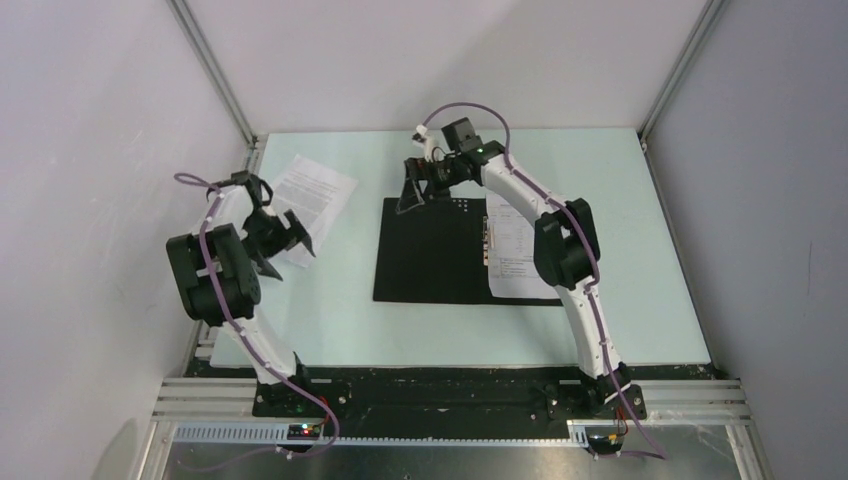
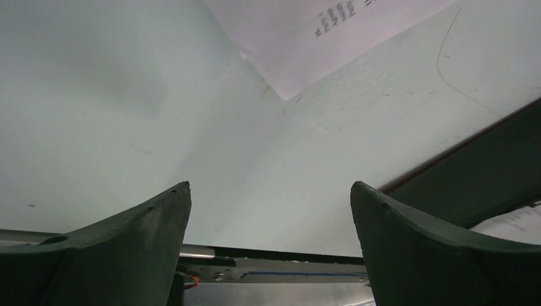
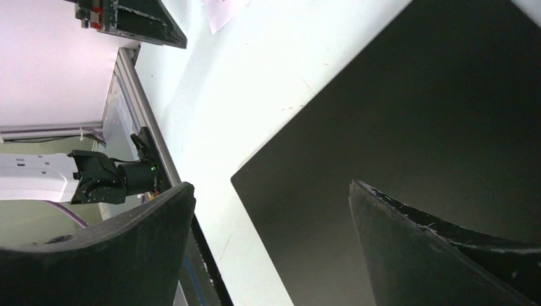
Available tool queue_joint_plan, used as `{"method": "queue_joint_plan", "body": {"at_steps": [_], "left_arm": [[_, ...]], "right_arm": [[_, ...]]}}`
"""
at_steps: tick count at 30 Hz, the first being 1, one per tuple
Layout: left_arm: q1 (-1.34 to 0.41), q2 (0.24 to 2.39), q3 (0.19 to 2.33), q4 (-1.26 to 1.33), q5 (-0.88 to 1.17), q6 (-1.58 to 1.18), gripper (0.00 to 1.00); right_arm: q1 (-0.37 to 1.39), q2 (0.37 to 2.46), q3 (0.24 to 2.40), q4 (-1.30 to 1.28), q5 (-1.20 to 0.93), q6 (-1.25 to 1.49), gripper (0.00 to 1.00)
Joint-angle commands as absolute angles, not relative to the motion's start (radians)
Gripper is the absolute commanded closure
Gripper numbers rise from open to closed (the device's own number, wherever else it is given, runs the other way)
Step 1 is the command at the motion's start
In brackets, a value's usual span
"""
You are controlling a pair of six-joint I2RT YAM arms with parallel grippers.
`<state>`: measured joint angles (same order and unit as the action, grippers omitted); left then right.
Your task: Put the files into the folder
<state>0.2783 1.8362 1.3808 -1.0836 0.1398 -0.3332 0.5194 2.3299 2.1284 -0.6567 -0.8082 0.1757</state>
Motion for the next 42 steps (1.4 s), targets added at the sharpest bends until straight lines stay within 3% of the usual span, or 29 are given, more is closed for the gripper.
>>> {"method": "queue_joint_plan", "body": {"at_steps": [1,6,13,20,23,39,42], "left_arm": [[0.306,1.735,1.281,-0.954,0.228,-0.534,0.03],[0.374,1.726,1.127,-0.721,0.315,-0.660,0.12],[0.416,1.695,0.927,-0.302,0.313,-0.872,0.11],[0.420,1.699,0.825,-0.079,0.212,-0.949,0.15],[0.419,1.738,0.812,-0.053,0.210,-0.947,0.22],[0.425,1.870,0.851,0.112,0.411,-0.923,0.91],[0.427,1.855,0.820,0.110,0.447,-0.903,0.99]], "right_arm": [[0.544,2.339,2.187,-0.616,-0.831,0.204,0.05],[0.543,2.270,2.121,-0.682,-0.789,0.146,0.06],[0.518,2.206,2.118,-0.786,-0.718,0.110,0.06],[0.509,2.168,2.110,-0.838,-0.676,0.072,0.06],[0.510,2.157,2.098,-0.842,-0.667,0.063,0.06],[0.512,2.154,2.084,-0.843,-0.639,0.028,0.05],[0.506,2.167,2.091,-0.839,-0.647,0.023,0.05]]}}
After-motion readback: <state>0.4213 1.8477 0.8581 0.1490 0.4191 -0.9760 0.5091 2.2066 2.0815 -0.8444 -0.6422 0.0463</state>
